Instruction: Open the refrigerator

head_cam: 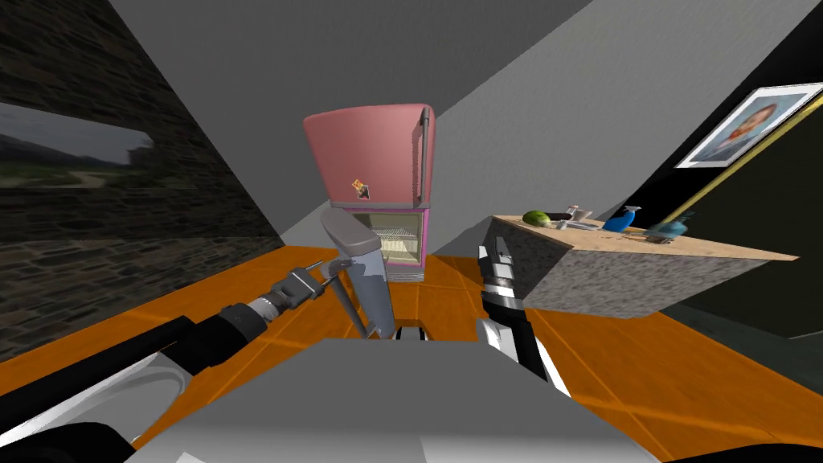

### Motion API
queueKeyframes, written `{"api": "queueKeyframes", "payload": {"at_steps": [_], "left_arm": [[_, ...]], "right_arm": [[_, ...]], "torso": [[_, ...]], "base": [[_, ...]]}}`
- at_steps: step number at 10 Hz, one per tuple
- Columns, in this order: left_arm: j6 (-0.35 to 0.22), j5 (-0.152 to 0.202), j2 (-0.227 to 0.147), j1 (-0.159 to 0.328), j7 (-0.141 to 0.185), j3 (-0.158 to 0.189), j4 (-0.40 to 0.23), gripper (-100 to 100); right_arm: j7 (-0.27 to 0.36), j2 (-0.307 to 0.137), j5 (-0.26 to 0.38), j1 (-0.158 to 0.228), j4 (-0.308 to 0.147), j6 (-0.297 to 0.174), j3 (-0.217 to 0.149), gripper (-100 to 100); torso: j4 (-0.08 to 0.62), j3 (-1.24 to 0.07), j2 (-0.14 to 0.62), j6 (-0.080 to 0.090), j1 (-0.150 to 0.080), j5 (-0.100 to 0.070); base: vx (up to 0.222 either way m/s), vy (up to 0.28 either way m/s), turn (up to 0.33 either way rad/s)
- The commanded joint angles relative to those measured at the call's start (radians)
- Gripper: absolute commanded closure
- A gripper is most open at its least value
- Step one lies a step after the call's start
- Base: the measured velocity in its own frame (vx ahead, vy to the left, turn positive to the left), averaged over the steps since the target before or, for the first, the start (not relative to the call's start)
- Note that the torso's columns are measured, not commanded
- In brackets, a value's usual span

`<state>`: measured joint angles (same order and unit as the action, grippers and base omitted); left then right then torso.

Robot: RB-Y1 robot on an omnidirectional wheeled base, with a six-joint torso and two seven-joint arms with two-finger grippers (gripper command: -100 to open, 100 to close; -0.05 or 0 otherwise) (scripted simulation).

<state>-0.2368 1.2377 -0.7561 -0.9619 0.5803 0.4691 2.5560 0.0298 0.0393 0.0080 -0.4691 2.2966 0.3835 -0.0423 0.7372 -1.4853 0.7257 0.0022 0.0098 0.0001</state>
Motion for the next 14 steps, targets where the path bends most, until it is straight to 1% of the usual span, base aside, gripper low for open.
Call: {"api": "queueKeyframes", "payload": {"at_steps": [1,2,3,4,5,6,7,8,9,10,11,12,13,14], "left_arm": [[0.026,0.017,-0.037,0.020,-0.009,-0.002,-0.019,100],[0.007,0.009,-0.022,0.017,-0.001,-0.002,-0.011,100],[0.018,0.015,-0.041,0.025,-0.007,-0.012,-0.010,100],[0.018,0.015,-0.041,0.025,-0.007,-0.012,-0.010,100],[0.025,0.020,-0.058,0.030,-0.013,-0.024,-0.008,100],[0.025,0.020,-0.058,0.030,-0.013,-0.024,-0.008,100],[0.031,0.025,-0.075,0.035,-0.018,-0.036,-0.006,100],[0.031,0.025,-0.075,0.035,-0.018,-0.036,-0.006,100],[0.038,0.031,-0.091,0.040,-0.024,-0.049,-0.003,100],[0.038,0.031,-0.091,0.040,-0.024,-0.049,-0.003,100],[0.044,0.036,-0.108,0.044,-0.030,-0.061,-0.001,100],[0.044,0.036,-0.108,0.044,-0.030,-0.061,-0.001,100],[0.051,0.042,-0.125,0.049,-0.035,-0.073,0.001,100],[0.051,0.042,-0.125,0.049,-0.035,-0.073,0.001,100]], "right_arm": [[0.000,0.000,0.000,0.000,0.000,0.000,0.000,0],[0.000,0.000,0.000,0.000,0.000,0.000,0.000,0],[0.000,0.000,0.000,-0.001,0.000,0.000,0.000,0],[0.000,0.000,0.000,0.000,0.000,0.000,0.000,0],[0.000,0.000,0.000,0.000,0.000,0.000,0.000,0],[0.000,0.000,0.000,0.000,0.000,0.000,0.000,0],[0.000,0.000,0.000,0.000,0.000,0.000,0.000,0],[0.000,0.000,0.000,0.000,0.000,0.000,0.000,0],[0.000,0.000,0.000,0.000,0.000,0.000,0.000,0],[0.000,0.000,0.000,0.000,0.000,0.000,0.000,0],[0.000,0.000,0.000,0.000,0.000,0.000,0.000,0],[0.000,0.000,0.000,0.000,0.000,0.000,0.000,0],[0.000,0.000,0.000,-0.001,0.000,0.000,0.000,0],[0.000,0.000,0.000,0.000,0.000,0.000,0.000,0]], "torso": [[0.000,-0.001,-0.002,-0.001,-0.004,-0.001],[0.000,0.003,0.004,0.000,-0.005,0.000],[-0.002,0.004,0.003,-0.002,-0.015,0.000],[-0.002,0.004,0.004,-0.001,-0.010,-0.001],[0.000,0.004,0.005,-0.001,-0.004,0.000],[0.000,0.004,0.005,0.000,-0.001,0.001],[0.000,0.002,0.002,-0.001,-0.003,0.001],[0.000,0.000,0.000,0.000,-0.001,0.000],[-0.001,-0.001,-0.003,0.000,-0.002,0.000],[-0.002,-0.002,-0.004,0.001,-0.002,0.000],[-0.002,-0.003,-0.005,0.000,-0.003,0.000],[-0.002,-0.002,-0.004,0.001,-0.002,0.000],[-0.001,-0.002,-0.004,0.000,-0.001,0.000],[-0.001,-0.003,-0.005,0.001,-0.002,0.000]], "base": [[-0.283,0.257,-0.150],[-0.151,0.136,-0.059],[-0.100,0.207,-0.115],[-0.113,0.251,-0.102],[-0.132,0.271,-0.134],[-0.107,0.241,-0.069],[-0.113,0.281,-0.103],[-0.099,0.263,-0.078],[-0.121,0.260,-0.114],[-0.114,0.237,-0.090],[-0.153,0.248,-0.146],[-0.133,0.262,-0.085],[-0.109,0.255,-0.098],[-0.091,0.252,-0.063]]}}
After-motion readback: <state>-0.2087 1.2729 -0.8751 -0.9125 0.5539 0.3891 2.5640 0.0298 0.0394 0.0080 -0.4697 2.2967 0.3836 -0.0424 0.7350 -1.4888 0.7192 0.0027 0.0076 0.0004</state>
